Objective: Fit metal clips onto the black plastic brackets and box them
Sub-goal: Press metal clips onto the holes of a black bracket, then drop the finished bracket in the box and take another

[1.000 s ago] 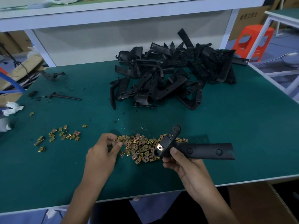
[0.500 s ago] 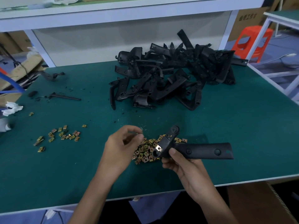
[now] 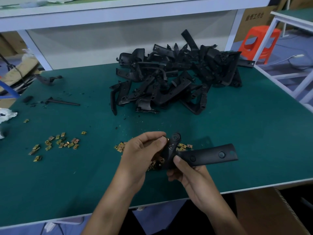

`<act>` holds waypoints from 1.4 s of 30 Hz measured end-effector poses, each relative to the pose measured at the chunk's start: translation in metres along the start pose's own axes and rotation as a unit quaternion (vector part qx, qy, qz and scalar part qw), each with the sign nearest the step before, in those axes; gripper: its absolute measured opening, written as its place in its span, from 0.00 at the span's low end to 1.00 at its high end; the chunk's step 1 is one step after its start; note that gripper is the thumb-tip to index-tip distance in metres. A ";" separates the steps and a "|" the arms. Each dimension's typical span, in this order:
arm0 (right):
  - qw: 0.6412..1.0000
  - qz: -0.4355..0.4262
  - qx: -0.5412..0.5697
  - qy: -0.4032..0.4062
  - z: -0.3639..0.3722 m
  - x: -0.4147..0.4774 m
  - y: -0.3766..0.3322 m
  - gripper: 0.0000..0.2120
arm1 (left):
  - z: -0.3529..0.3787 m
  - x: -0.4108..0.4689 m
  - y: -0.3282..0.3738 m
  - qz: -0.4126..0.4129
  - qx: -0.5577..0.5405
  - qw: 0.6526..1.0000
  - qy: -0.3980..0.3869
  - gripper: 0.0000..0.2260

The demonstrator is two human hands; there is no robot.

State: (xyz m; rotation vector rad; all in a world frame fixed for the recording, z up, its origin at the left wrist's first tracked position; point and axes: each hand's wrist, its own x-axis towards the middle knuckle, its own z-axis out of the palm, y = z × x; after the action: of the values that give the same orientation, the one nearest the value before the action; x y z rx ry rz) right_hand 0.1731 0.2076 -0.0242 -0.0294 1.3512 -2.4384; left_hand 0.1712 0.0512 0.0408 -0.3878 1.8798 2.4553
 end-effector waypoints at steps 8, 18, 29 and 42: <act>1.000 -0.011 0.001 0.007 -0.001 0.000 0.003 0.07 | -0.001 -0.001 0.000 0.000 0.030 1.000 0.003 0.04; 0.993 -0.065 -0.095 0.032 -0.005 0.007 0.016 0.18 | 0.009 -0.013 -0.013 0.066 0.149 0.985 0.064 0.13; 0.997 -0.019 -0.054 0.052 0.007 0.000 0.015 0.18 | 0.007 -0.015 -0.012 0.134 0.231 0.962 0.051 0.10; 0.923 -0.042 0.022 0.383 -0.100 -0.174 -0.019 0.12 | 0.076 -0.033 -0.077 0.148 0.348 0.886 -0.267 0.19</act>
State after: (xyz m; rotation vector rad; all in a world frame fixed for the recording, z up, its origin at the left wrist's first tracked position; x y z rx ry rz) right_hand 0.3120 0.3529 -0.0367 0.9907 1.5922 -2.6589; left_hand 0.2029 0.1492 -0.0066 0.5730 2.4359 1.5485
